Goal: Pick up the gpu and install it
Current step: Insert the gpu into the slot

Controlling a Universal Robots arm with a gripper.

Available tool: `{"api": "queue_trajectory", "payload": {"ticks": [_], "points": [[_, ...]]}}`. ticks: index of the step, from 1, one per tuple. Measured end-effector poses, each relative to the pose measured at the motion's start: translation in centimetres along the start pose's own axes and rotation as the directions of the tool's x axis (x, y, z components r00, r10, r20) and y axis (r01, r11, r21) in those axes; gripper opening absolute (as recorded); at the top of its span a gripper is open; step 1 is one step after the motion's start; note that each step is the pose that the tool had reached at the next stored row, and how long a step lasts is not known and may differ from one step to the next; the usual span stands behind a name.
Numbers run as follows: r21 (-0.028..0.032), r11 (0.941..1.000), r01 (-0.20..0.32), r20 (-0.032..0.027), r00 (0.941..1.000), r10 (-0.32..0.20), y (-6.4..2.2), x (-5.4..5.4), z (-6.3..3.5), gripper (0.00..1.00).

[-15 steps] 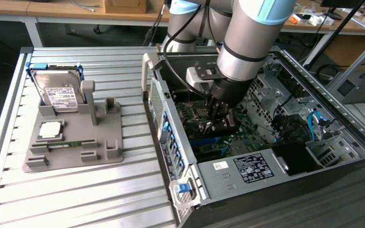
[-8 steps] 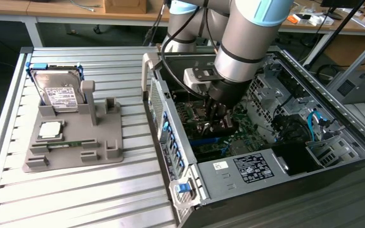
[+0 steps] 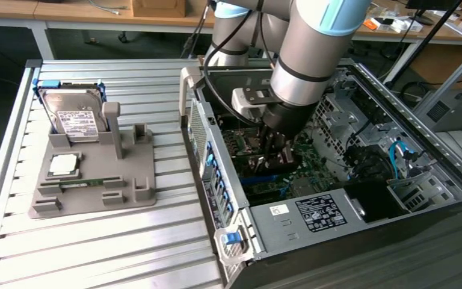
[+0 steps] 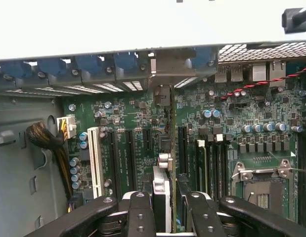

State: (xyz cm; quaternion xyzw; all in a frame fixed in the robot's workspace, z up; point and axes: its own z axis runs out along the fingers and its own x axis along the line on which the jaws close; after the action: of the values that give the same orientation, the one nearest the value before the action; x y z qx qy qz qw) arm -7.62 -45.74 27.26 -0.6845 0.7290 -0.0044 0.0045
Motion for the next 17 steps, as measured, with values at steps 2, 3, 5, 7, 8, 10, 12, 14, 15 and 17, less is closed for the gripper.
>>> {"api": "queue_trajectory", "payload": {"ticks": [2,3,5,7,8,10,12,14,15,17], "points": [[-0.0001,1.0,0.0,-0.0001,1.0,0.0,0.01,0.0,0.09,0.3],[-0.0001,1.0,0.0,-0.0002,1.0,0.0,0.02,0.0,0.14,0.3],[-0.0002,1.0,0.0,-0.0005,1.0,0.0,0.06,0.01,0.21,0.3],[-0.0001,1.0,0.0,-0.0003,1.0,0.0,0.08,0.0,0.27,0.3],[-0.0001,1.0,0.0,-0.0003,1.0,0.0,0.08,0.01,0.32,0.3],[-0.0001,1.0,0.0,-0.0004,1.0,0.0,0.08,0.01,0.37,0.3],[0.0,1.0,0.0,-0.0002,1.0,0.0,0.08,0.0,0.44,0.3],[-0.0001,1.0,0.0,-0.0003,1.0,0.0,0.1,0.01,0.51,0.3],[-0.0001,1.0,0.0,-0.0003,1.0,0.0,0.11,0.01,0.54,0.3],[-0.0001,1.0,0.0,-0.0003,1.0,0.0,0.13,0.01,0.62,0.3]]}}
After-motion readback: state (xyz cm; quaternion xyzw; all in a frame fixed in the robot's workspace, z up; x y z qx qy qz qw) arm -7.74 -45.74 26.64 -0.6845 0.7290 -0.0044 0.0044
